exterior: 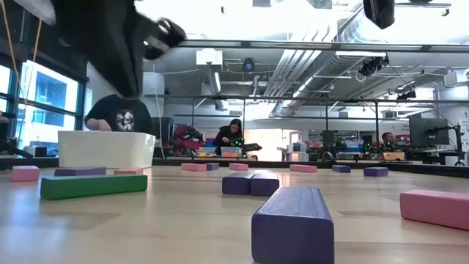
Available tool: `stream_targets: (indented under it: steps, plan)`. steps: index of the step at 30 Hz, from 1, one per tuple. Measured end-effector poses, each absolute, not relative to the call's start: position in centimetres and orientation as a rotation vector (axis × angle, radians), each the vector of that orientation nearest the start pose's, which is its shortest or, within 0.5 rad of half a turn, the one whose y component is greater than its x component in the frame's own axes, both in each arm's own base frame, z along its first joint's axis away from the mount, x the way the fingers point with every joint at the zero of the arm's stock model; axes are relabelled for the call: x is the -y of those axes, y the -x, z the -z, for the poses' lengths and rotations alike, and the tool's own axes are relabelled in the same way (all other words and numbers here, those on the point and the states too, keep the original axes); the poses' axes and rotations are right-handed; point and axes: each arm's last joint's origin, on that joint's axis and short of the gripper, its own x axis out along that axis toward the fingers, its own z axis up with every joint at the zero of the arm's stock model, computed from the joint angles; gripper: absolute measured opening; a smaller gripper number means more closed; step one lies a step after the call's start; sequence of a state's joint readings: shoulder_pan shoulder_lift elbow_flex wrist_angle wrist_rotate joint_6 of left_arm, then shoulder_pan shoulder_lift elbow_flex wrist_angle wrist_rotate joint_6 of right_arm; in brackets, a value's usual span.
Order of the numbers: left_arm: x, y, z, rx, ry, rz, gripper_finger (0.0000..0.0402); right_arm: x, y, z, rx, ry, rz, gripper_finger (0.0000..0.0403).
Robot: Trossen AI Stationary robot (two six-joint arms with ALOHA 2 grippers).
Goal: Sort blocks
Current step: Put the blue block into the yellow bin
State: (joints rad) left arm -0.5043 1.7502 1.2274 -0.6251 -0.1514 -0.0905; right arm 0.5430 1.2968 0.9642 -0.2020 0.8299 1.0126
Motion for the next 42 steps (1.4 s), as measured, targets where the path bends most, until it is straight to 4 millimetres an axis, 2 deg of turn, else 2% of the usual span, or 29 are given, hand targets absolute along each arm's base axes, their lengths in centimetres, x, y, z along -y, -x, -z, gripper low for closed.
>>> stream_targets:
  steps: [2,6,10,14,18,22,26,34,42]
  plan:
    - [16.3,-30.3,-21.4,-1.088,-0.16,0.196,0.0,-12.4,-24.6,-28.9,-0.234,-0.647,0.454,0.0]
    - [16.5,-29.6,-22.1,-1.054,0.099,-0.012,0.0003,-12.1,-24.7,-28.9,-0.233,-0.65,0.464,0.0]
    - [16.4,-28.8,-20.1,-1.061,0.331,-0.268,0.0035,-11.8,-24.9,-28.9,-0.238,-0.658,0.469,0.0]
    - [15.7,-28.0,-18.5,-1.057,0.54,-0.444,0.0095,-11.4,-25.1,-28.9,-0.246,-0.666,0.47,0.0]
    - [15.2,-27.4,-17.4,-1.093,0.575,-0.512,0.0167,-10.9,-25.4,-28.8,-0.274,-0.675,0.45,0.0]
    - [14.9,-28.0,-17.7,-1.099,0.604,-0.457,0.0233,-10.6,-25.6,-28.7,-0.298,-0.684,0.436,0.0]
    - [14.4,-28.8,-17.6,-1.102,0.639,-0.418,0.0276,-10.5,-25.6,-28.7,-0.3,-0.685,0.436,0.0]
    - [14.5,-29.8,-14.6,-1.216,0.667,-0.457,0.0291,-10.5,-25.6,-28.7,-0.303,-0.688,0.432,0.0]
    - [15.1,-30.7,-12.7,-1.26,0.623,-0.504,0.029,-10.5,-25.6,-28.7,-0.303,-0.688,0.432,0.0]
